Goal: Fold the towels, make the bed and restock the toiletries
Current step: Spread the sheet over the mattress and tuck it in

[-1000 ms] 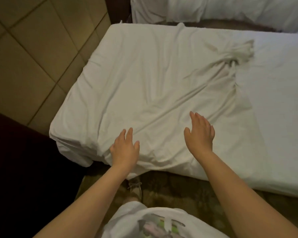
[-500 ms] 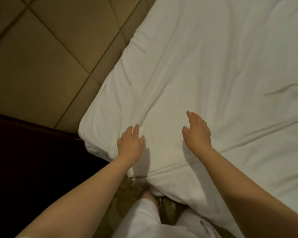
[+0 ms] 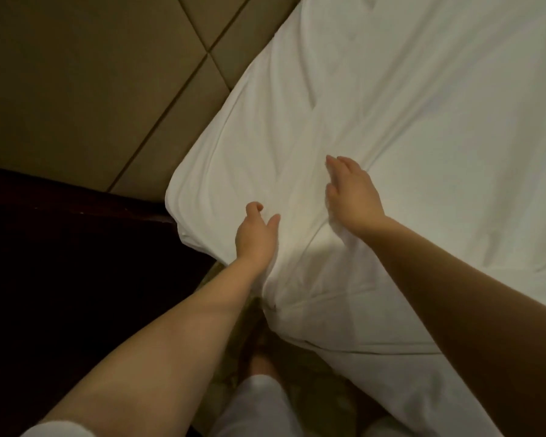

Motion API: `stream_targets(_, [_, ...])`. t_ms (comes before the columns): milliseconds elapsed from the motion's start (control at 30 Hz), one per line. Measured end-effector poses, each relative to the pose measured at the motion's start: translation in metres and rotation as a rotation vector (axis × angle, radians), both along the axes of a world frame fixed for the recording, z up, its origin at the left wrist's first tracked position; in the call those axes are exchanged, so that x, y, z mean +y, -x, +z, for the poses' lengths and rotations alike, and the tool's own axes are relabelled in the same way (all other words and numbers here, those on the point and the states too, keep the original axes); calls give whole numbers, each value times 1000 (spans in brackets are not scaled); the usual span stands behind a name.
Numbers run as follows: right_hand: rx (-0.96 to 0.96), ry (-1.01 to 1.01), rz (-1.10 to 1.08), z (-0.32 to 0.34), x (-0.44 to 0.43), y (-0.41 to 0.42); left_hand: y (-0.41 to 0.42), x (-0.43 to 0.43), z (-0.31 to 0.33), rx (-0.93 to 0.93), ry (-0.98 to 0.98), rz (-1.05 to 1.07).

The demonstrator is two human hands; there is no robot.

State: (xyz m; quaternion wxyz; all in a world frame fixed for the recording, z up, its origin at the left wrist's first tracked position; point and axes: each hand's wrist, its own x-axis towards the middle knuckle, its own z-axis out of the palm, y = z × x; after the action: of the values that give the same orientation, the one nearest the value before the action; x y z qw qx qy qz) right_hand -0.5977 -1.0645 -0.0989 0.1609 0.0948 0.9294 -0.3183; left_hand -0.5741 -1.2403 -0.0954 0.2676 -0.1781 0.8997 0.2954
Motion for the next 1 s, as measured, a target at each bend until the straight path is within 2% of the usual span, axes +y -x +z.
stream_targets(100, [-30,0,-102,-6,-10,-7,3,-10,-5,-22,-43,25])
stream_targets(233, [-14,53,-121,-9,-15,-20,16,-38,-4,93,-63,18])
stream_targets(400, [-13,-12,-97,-2,-15,-29,25,-31,-7,55,117,-89])
stream_targets(467, [11,-79,-106,5,-7,-38,17,-15,0,135,235,-182])
stream_targets(533, [19,-142,-151,11,8,-53,8,4,6,292,250,-310])
stream_targets(633, [-30,-250,-238,13,48,-92,-14,49,4,530,-47,-697])
stream_targets(733, [-93,-361,-341,12,100,-140,-53,105,-2,375,-262,-961])
stream_targets(833, [-181,-424,-348,10,151,-180,-77,152,-6,136,-225,-958])
stream_targets(1000, [-199,-398,-244,9,203,-212,-92,199,-4,-106,-209,-869])
